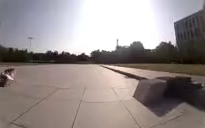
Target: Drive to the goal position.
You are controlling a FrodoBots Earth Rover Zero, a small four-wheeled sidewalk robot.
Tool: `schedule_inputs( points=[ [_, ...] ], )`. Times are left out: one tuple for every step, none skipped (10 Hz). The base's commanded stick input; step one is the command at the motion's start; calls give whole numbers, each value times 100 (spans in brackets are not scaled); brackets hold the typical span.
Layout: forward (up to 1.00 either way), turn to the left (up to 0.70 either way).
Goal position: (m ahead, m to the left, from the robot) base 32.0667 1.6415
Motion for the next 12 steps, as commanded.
schedule_inputs(
  points=[
    [70, 1],
    [70, 1],
    [70, 1],
    [70, 1],
    [70, 1],
    [70, 1],
    [70, 1],
    [70, 1],
    [70, 1],
    [70, 1],
    [70, 1],
    [70, 1]
  ],
)
